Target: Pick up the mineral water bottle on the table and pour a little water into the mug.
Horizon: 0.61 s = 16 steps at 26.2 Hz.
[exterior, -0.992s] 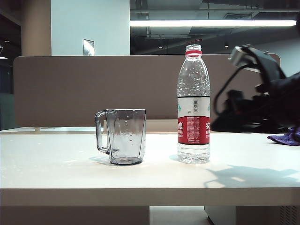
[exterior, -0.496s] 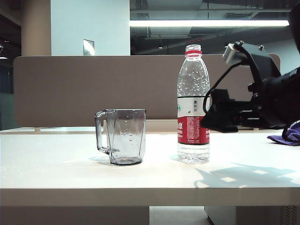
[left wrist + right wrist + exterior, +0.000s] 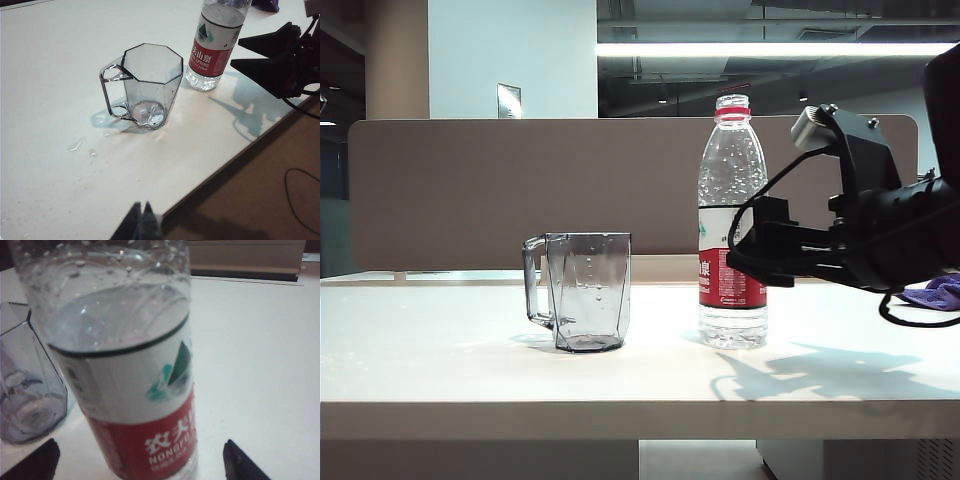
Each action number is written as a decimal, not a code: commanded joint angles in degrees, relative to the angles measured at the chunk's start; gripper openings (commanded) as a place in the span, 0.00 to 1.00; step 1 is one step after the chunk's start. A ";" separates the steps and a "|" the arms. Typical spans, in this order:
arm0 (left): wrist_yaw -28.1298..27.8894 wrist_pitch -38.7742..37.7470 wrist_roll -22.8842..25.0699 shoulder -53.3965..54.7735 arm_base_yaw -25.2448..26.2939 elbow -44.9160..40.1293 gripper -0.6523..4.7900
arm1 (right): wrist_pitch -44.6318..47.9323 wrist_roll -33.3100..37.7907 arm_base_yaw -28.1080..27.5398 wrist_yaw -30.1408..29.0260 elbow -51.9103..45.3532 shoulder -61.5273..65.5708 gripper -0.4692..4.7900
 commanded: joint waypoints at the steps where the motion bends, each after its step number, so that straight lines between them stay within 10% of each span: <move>1: 0.20 0.66 -0.35 -0.02 0.02 0.09 0.11 | 2.36 0.68 0.07 -1.22 1.53 1.31 1.00; 16: 0.20 0.66 -0.35 -0.02 0.02 0.09 0.11 | 2.08 1.68 0.15 -3.08 10.16 8.63 1.00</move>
